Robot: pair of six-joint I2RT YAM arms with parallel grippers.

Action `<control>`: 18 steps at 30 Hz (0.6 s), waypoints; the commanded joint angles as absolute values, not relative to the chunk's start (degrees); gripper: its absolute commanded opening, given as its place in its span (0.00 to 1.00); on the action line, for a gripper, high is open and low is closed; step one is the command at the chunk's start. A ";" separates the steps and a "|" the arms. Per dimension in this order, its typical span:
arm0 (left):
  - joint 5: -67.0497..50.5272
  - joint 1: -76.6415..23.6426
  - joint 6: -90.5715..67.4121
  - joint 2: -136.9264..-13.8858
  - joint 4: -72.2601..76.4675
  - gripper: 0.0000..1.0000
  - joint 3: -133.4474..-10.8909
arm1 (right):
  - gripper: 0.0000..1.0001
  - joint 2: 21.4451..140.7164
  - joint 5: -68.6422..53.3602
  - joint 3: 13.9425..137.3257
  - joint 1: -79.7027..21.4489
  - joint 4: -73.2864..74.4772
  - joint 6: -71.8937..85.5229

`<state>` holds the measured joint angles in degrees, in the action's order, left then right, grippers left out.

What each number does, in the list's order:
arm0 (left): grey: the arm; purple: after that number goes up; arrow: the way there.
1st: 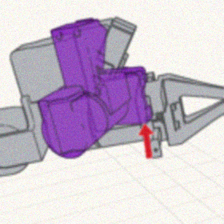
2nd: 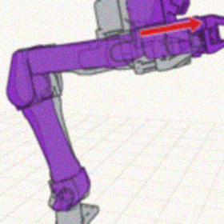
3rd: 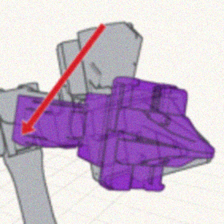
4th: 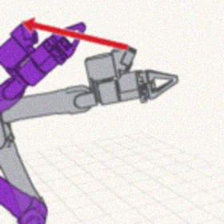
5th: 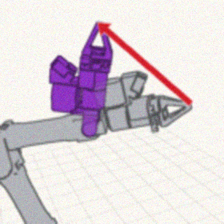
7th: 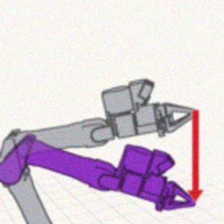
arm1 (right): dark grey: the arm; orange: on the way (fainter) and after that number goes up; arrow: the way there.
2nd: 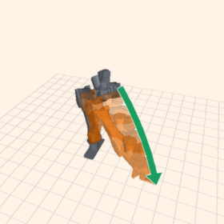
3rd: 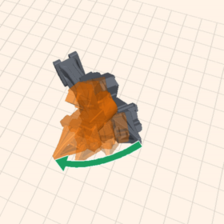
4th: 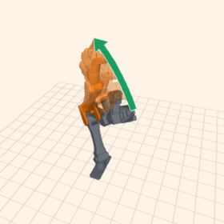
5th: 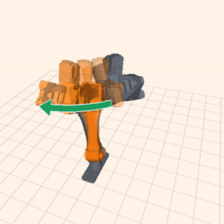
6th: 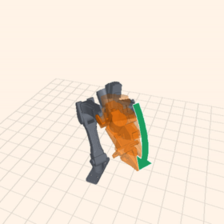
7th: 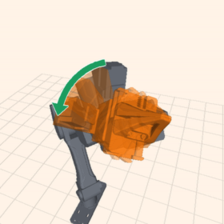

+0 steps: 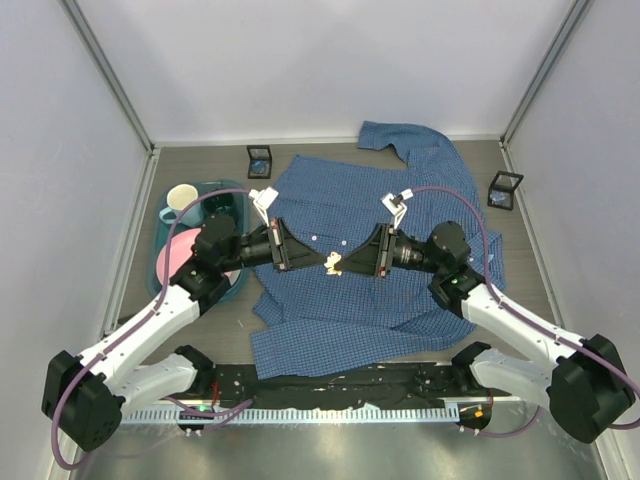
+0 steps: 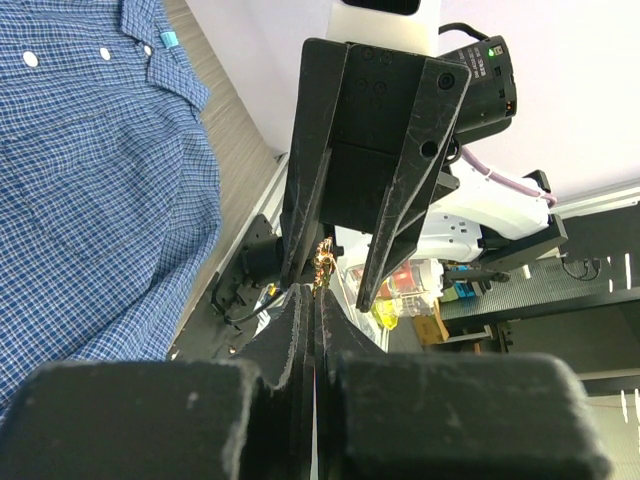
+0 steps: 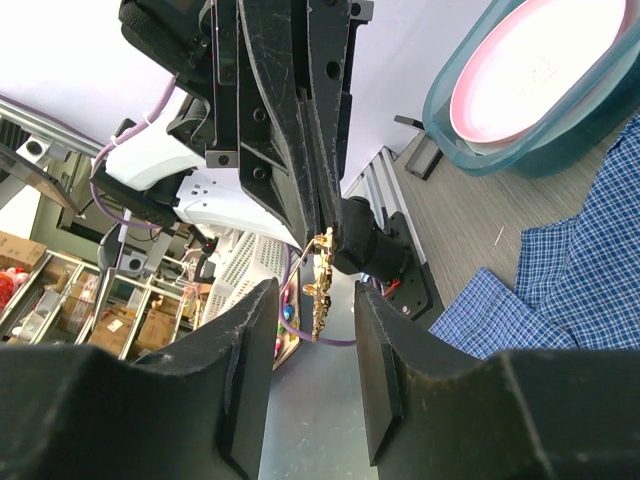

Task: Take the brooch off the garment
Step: Close the brooch.

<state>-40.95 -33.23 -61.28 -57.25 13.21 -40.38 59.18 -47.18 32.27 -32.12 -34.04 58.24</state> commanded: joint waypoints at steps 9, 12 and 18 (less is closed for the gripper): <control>-40.69 -33.22 -61.26 -56.86 14.33 0.00 -42.80 | 0.42 59.68 -46.23 35.42 -33.31 -35.95 57.04; -41.13 -33.13 -61.26 -56.95 14.50 0.00 -42.89 | 0.40 59.94 -46.06 35.51 -33.40 -35.68 56.69; -41.40 -33.13 -61.26 -56.95 14.33 0.00 -42.89 | 0.35 60.64 -45.97 36.03 -33.92 -35.51 55.99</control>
<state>-40.58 -33.23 -61.25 -57.25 13.04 -40.38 60.29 -46.33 33.28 -33.34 -34.00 57.25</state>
